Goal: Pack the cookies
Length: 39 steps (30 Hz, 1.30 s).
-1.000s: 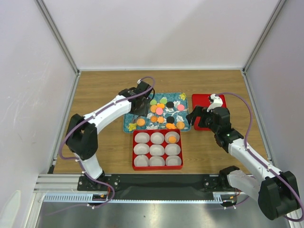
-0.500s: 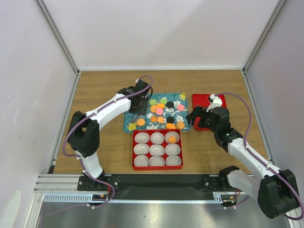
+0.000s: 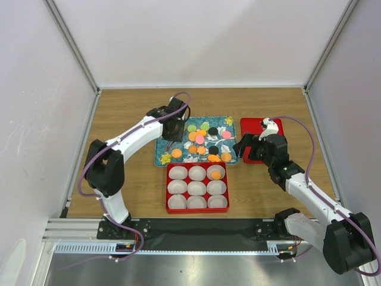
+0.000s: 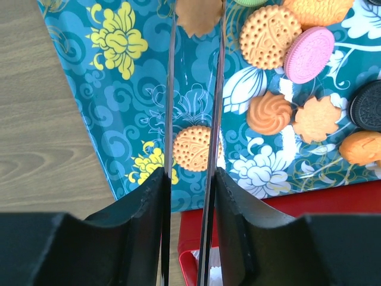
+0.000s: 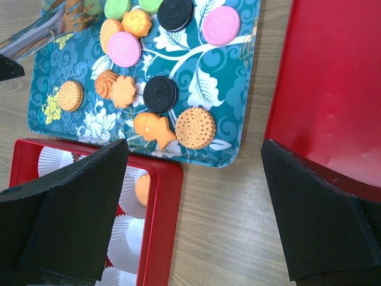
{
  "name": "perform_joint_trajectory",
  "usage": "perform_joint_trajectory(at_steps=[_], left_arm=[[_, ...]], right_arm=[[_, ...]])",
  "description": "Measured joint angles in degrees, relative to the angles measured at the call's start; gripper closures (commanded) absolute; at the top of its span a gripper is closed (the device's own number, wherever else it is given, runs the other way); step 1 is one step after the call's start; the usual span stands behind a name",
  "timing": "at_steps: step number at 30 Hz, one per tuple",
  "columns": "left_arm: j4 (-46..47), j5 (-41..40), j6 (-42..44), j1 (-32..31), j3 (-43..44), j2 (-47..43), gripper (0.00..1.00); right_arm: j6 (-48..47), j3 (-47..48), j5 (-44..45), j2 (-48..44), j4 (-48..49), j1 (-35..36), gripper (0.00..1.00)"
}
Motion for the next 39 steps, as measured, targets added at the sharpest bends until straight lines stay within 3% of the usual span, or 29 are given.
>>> perform_joint_trajectory(at_steps=[6, 13, 29, 39], left_arm=[[-1.38, 0.0, -0.02, 0.0, -0.07, -3.08, 0.65], [-2.47, -0.11, -0.09, -1.7, -3.5, -12.74, 0.64], [-9.05, -2.56, -7.15, -23.1, -15.13, -33.2, 0.6], [-9.92, -3.02, -11.63, -29.16, -19.61, -34.32, 0.6]], right_arm=[[0.0, 0.0, 0.0, 0.0, 0.0, 0.0, 0.0], [0.0, 0.0, 0.0, 0.28, 0.0, 0.0, 0.01], [-0.13, 0.07, -0.02, 1.09, 0.0, 0.22, 0.0], [-0.15, 0.07, 0.0, 1.55, -0.02, 0.26, 0.0]])
